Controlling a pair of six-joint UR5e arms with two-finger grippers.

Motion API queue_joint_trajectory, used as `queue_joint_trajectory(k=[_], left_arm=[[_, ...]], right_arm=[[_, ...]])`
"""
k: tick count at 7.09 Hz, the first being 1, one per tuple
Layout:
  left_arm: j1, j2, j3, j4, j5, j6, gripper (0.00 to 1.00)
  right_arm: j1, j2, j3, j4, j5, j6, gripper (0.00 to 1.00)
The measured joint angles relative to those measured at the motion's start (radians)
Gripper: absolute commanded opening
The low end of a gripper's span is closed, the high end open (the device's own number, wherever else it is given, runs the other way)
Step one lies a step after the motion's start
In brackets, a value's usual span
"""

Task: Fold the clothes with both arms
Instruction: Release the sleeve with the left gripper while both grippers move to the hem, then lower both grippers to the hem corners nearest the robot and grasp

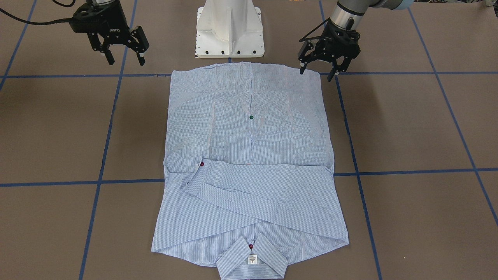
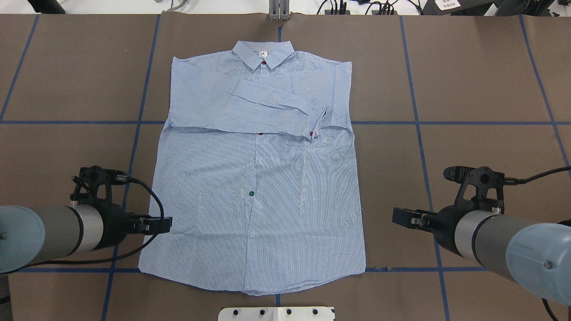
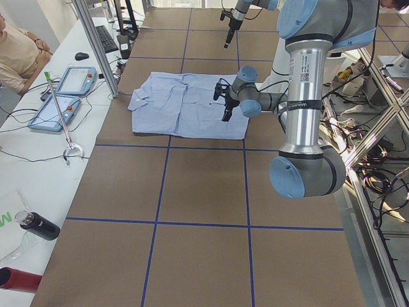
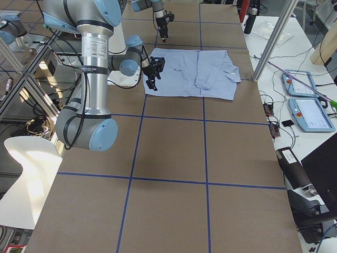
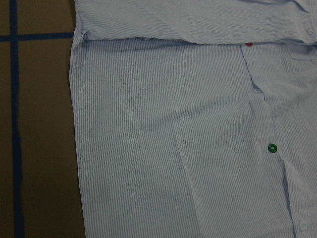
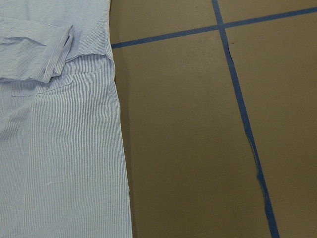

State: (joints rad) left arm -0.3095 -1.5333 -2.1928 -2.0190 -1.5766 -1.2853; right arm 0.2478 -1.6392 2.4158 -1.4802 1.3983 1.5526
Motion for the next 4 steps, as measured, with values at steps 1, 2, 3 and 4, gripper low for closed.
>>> queue_joint_trajectory(k=[1,2,3,4], left_arm=[[0.051,0.019,0.005,-0.004,0.031,-0.058,0.90],[0.079,0.036,0.012,-0.004,0.045,-0.083,0.87],[0.095,0.048,0.027,-0.004,0.050,-0.093,0.87],[0.107,0.053,0.052,-0.004,0.052,-0.101,0.87]], right_arm=[[-0.019,-0.002,0.000,0.000,-0.019,0.013,1.00],[-0.025,-0.002,-0.001,0.000,-0.026,0.018,1.00],[-0.027,-0.001,-0.001,0.001,-0.029,0.019,1.00],[-0.029,-0.001,-0.002,0.001,-0.030,0.020,1.00]])
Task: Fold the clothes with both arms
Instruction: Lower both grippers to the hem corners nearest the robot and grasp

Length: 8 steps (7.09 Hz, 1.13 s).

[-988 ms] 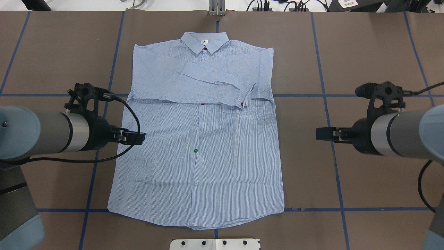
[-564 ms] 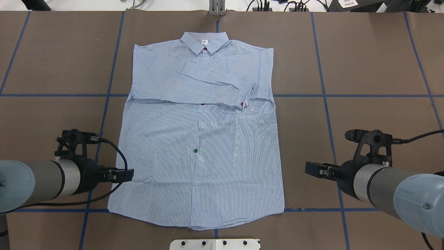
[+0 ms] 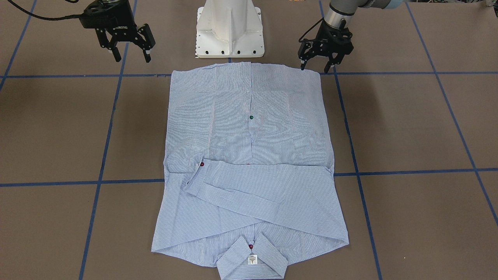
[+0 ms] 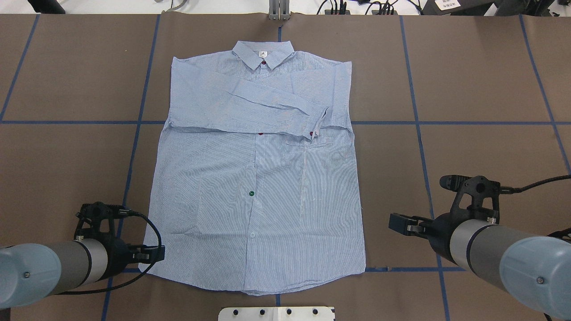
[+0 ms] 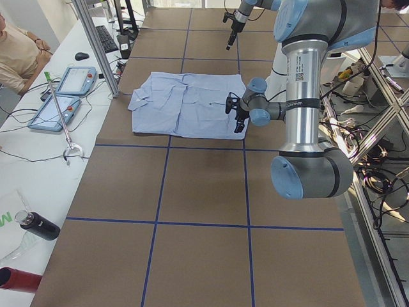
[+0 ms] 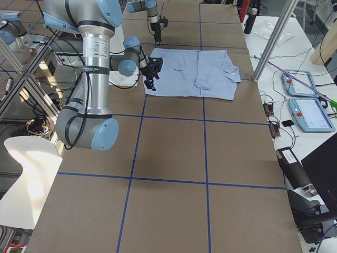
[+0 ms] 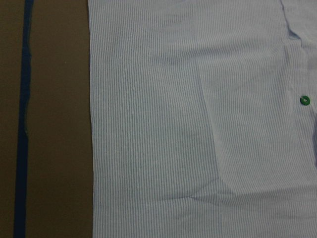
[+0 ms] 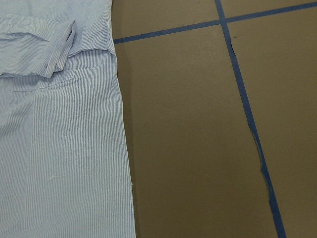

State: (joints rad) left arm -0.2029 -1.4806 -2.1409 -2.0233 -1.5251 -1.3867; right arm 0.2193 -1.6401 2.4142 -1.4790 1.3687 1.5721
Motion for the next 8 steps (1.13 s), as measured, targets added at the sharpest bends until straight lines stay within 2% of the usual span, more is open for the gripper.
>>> queue_joint_trajectory(k=[1,3,8], left_arm=[[0.012,0.000,0.026,-0.001,0.001,-0.013,0.87],[0.048,-0.003,0.048,-0.003,0.003,-0.040,0.66],[0.070,-0.001,0.054,0.000,-0.008,-0.057,0.64]], right_arm=[[-0.001,0.000,-0.001,0.000,0.000,0.000,1.00],[-0.001,0.000,-0.001,0.000,0.000,0.000,1.00],[-0.012,0.000,-0.001,0.000,-0.016,0.000,1.00]])
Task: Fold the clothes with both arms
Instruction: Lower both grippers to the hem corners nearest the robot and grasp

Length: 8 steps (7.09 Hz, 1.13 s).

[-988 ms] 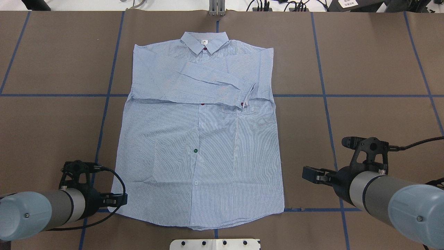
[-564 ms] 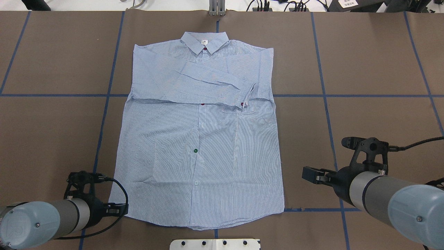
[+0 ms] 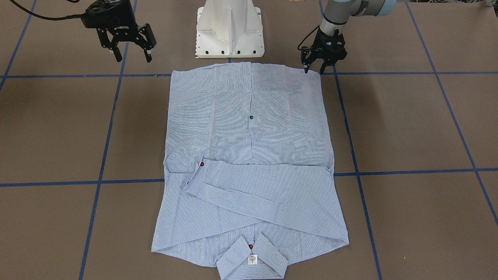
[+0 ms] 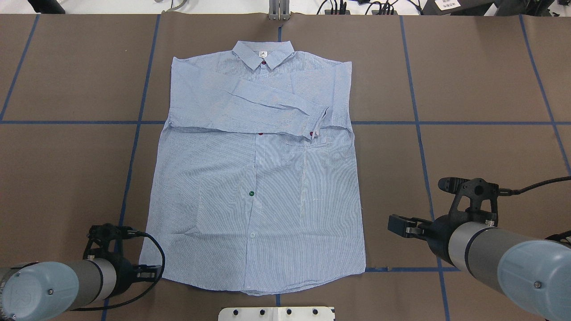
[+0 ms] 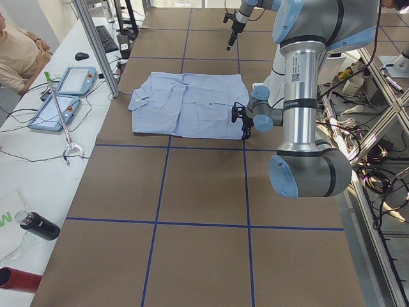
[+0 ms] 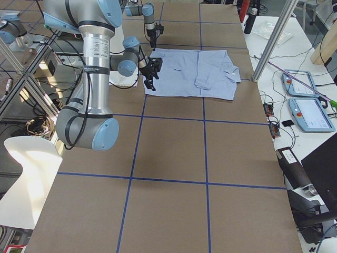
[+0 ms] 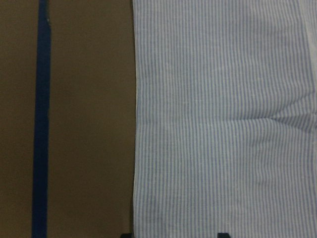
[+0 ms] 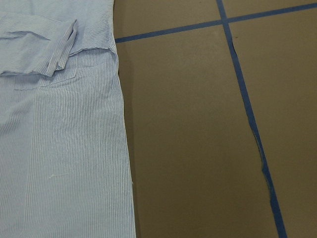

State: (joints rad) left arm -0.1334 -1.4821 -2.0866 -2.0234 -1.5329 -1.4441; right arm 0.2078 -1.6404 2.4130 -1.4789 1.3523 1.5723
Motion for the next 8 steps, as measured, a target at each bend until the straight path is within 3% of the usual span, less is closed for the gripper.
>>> queue_joint_trajectory(k=[8], left_arm=[[0.000,-0.009,0.016,0.002,-0.004,0.007,0.60]], right_arm=[[-0.002,-0.001,-0.004,-0.001,-0.007,0.000,1.00]])
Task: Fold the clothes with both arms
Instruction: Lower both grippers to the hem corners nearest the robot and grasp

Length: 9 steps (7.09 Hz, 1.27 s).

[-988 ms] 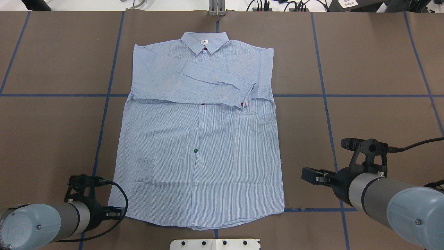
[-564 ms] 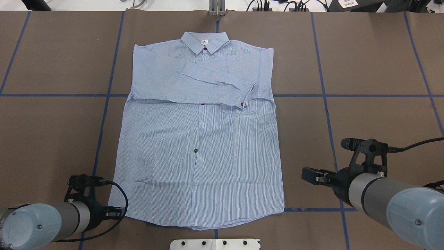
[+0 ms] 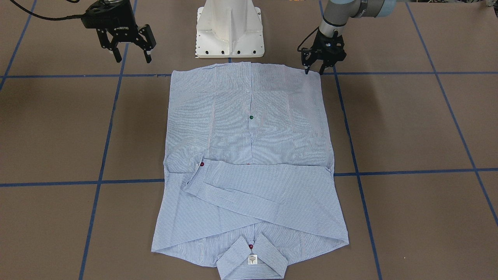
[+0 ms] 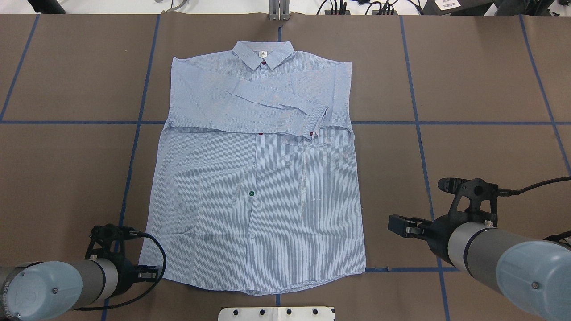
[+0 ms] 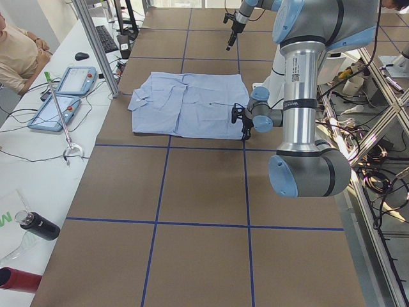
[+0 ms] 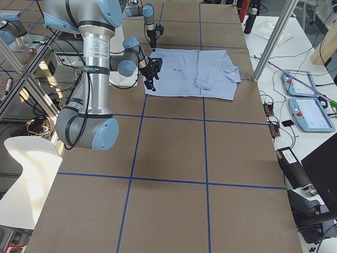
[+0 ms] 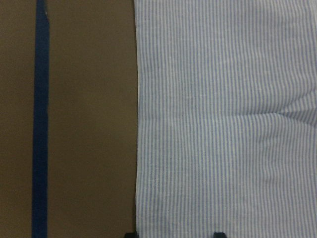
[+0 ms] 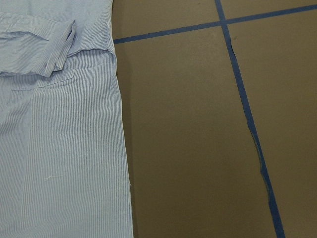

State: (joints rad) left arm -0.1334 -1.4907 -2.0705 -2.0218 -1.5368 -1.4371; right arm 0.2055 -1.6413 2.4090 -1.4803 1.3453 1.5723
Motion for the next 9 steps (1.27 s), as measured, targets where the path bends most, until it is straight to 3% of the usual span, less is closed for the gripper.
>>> queue_joint_trajectory(k=[1,3,4,8,9], left_arm=[[0.000,0.000,0.001,0.000,0.000,0.002,0.54],[0.000,-0.002,0.002,0.000,0.000,0.004,0.26],[0.000,-0.003,0.002,0.000,0.000,0.003,0.01],[-0.010,-0.004,-0.015,-0.001,0.000,0.003,0.00],[-0.013,-0.007,-0.027,-0.002,0.000,0.002,0.00]], right_arm=[[0.000,0.000,0.000,0.000,0.000,0.000,1.00],[0.000,0.001,-0.001,0.000,0.000,0.000,1.00],[0.000,0.001,-0.001,0.000,0.000,0.000,1.00],[-0.008,0.008,-0.008,0.002,-0.001,0.016,0.98],[-0.037,0.011,-0.013,0.002,-0.031,0.070,0.91]])
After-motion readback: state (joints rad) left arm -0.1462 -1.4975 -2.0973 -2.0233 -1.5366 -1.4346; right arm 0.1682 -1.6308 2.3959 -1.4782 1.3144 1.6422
